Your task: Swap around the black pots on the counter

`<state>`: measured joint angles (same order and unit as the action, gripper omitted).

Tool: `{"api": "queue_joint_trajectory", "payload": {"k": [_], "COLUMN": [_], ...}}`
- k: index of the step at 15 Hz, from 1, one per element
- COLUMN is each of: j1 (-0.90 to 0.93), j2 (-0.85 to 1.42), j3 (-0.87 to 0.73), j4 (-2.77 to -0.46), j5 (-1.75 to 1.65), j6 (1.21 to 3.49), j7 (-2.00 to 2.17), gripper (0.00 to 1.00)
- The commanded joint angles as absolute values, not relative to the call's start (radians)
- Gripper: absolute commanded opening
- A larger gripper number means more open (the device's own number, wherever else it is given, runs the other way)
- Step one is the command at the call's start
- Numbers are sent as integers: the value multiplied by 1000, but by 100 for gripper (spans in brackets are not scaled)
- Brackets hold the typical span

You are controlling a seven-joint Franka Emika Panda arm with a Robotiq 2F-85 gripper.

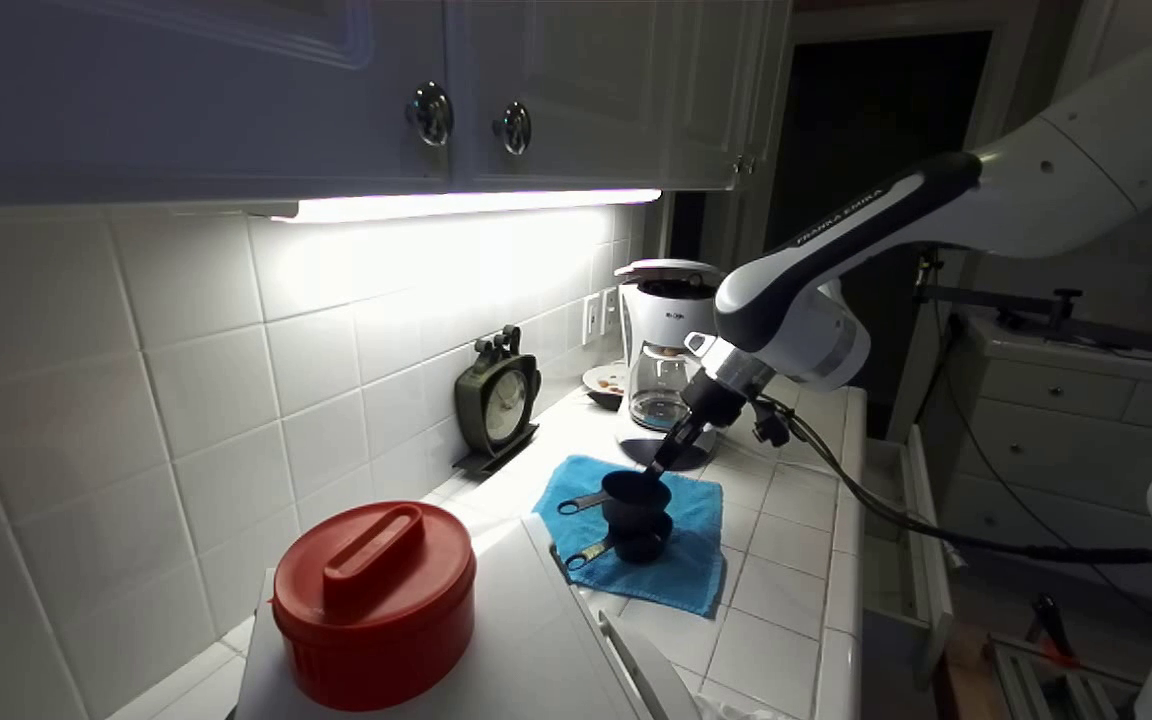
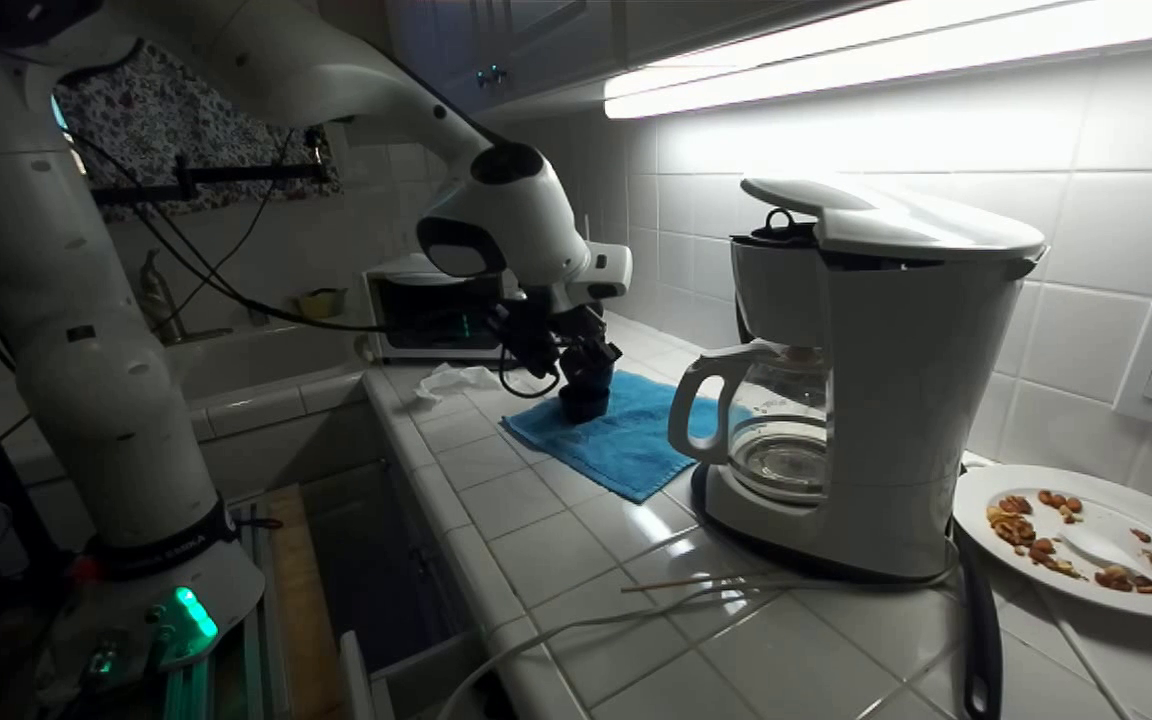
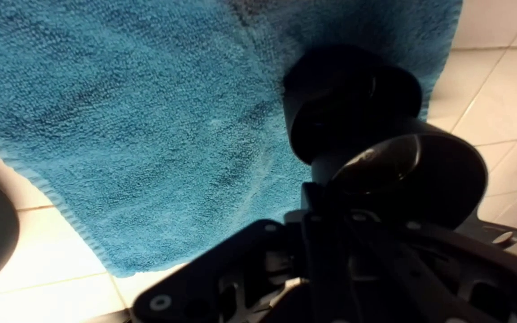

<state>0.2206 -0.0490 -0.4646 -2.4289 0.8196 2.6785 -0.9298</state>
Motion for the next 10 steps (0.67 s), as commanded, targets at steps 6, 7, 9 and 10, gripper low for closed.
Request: {"api": "queue_joint_trajectory", "payload": {"k": [6, 7, 9, 10], "j1": [165, 164, 158, 154], "j2": [-54, -60, -53, -44], "j3": [-497, -497, -495, -495], "j4": [-2438, -2439, -2440, -2442], "j5": [665, 666, 634, 605], "j6": [2721, 2722, 2736, 2744], "j7": [-729, -721, -672, -632], "gripper": [4, 4, 4, 4]}}
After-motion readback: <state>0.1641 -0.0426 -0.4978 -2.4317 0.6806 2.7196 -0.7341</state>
